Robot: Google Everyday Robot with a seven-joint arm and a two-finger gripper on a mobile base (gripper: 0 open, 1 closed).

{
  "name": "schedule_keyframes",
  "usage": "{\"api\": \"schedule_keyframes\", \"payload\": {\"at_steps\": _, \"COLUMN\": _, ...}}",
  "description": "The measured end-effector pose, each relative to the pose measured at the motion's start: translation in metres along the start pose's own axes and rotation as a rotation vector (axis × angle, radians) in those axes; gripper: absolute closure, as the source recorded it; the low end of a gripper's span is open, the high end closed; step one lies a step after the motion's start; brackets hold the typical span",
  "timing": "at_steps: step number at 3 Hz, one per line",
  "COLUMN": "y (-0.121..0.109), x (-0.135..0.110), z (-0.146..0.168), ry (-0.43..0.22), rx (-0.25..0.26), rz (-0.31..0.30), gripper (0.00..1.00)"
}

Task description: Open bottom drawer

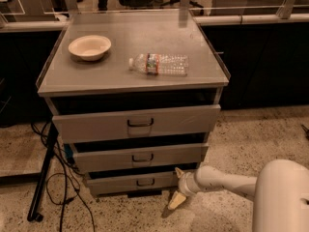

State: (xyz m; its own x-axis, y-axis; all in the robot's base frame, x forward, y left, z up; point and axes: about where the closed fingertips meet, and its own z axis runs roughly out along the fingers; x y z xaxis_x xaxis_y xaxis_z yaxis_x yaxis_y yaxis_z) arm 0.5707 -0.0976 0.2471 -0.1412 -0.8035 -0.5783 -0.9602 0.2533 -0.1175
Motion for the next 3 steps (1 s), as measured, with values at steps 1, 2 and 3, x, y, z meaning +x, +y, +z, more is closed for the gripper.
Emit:
{"api": "schedule_keyframes", "payload": {"at_steps": 1, "y": -0.019, "x": 0.003, "z": 0.008, "ry": -0.012, "rx": 0.031, "rz": -0.01, "gripper": 0.0}}
{"api": "schedule_keyframes", "payload": {"at_steps": 2, "y": -0.038, "x": 0.007, "z": 0.016, "ry": -0.03, "rx": 0.059, "rz": -0.025, "gripper": 0.0}}
{"api": "schedule_keyframes", "payload": {"at_steps": 3, "y": -0.058, "x": 0.012, "z": 0.028, "ry": -0.042, "rx": 0.076, "rz": -0.03, "gripper": 0.0}}
